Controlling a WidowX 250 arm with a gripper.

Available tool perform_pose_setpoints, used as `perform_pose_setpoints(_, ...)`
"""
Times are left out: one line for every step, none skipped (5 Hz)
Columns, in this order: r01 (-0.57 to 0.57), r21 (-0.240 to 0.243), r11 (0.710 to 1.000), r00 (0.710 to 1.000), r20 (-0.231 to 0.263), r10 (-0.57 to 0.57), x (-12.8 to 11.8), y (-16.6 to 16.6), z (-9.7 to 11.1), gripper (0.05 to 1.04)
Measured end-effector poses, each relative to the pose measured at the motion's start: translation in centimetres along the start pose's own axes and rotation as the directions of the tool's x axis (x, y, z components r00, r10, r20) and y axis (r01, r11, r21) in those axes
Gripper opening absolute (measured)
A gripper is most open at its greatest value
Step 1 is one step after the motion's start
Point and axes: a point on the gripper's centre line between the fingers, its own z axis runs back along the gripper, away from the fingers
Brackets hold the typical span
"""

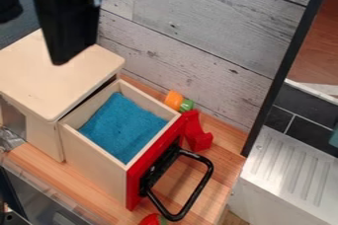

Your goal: Pick the red object and put it in the drawer

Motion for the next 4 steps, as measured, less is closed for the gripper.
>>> perform_pose_setpoints(0.018, 0.000, 1.000, 1.000, -0.002, -0.018, 0.0, 0.0, -0.2, 0.999)
perform_pose_setpoints(0.261, -0.001, 0.965, 0.965, -0.015, -0.261, 2.5, 0.1, -1.7, 0.999)
perform_pose_setpoints(0.493, -0.026, 0.870, 0.869, -0.022, -0.494, 4.3, 0.8, -4.3, 0.999)
perform_pose_setpoints(0.686, -0.024, 0.727, 0.727, -0.005, -0.686, 5.5, 0.6, -6.5, 0.999)
